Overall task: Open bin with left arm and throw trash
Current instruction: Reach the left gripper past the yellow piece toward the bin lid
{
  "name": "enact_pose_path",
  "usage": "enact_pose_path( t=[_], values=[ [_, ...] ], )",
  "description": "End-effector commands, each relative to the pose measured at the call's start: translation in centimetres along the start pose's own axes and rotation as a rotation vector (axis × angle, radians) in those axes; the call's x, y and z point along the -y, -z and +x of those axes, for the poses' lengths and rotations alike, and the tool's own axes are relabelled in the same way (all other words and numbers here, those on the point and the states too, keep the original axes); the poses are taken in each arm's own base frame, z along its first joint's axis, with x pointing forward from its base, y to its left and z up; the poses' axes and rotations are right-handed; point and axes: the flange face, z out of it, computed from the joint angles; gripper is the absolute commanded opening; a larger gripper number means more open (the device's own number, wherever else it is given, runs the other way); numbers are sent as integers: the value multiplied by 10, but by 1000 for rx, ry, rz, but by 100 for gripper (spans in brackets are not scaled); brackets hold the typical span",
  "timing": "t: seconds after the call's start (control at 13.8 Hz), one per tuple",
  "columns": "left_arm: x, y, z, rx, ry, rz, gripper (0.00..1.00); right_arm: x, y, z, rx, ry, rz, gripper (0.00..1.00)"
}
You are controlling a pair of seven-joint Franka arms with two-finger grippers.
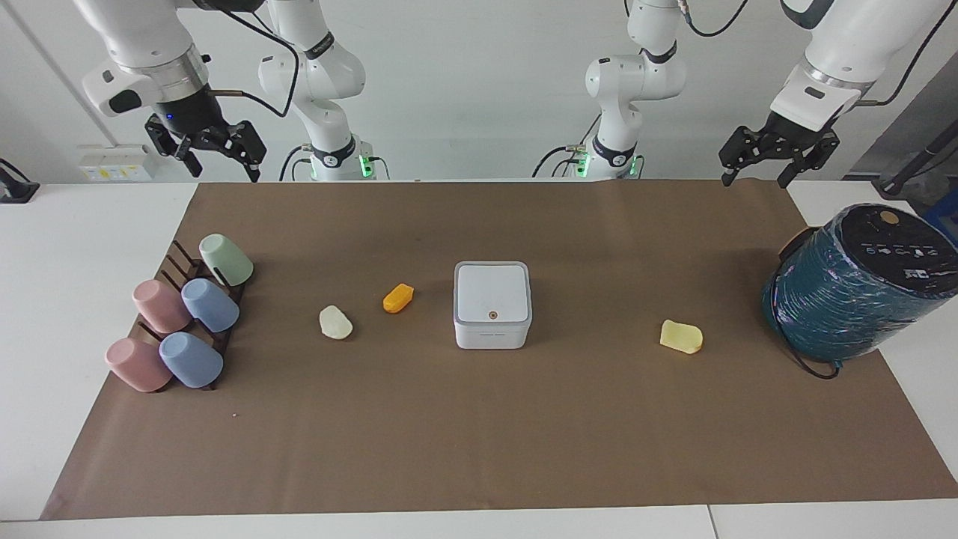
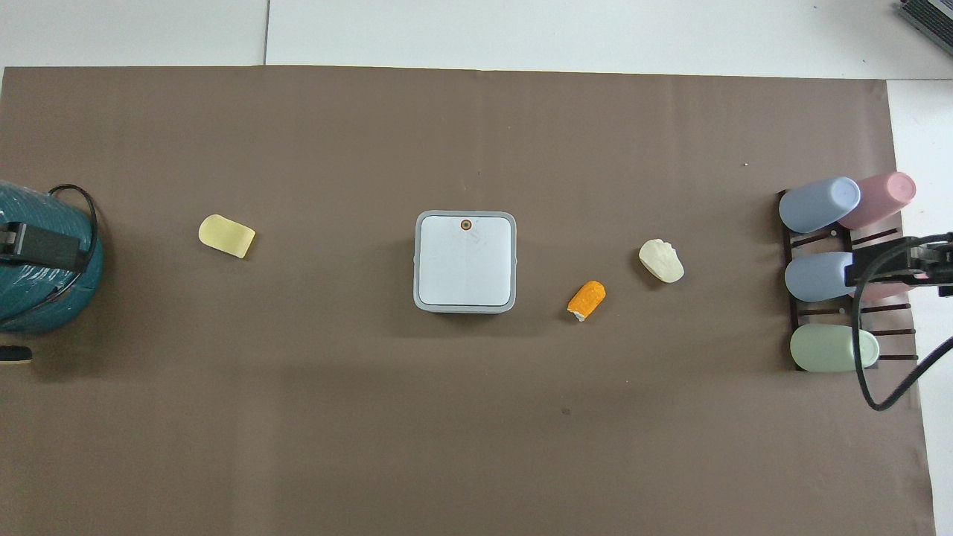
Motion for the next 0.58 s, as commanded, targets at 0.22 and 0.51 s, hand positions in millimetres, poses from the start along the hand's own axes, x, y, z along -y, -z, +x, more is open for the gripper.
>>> enact_pose_path(
  t=[0.22,0.51],
  values=[
    [-4,0,-8,5,20,0,100,-2,-2,-1,-4,19,1,100],
    [-12,1,-5,-4,5,3,100,-3,-7,-3,7,11,5,100]
  ],
)
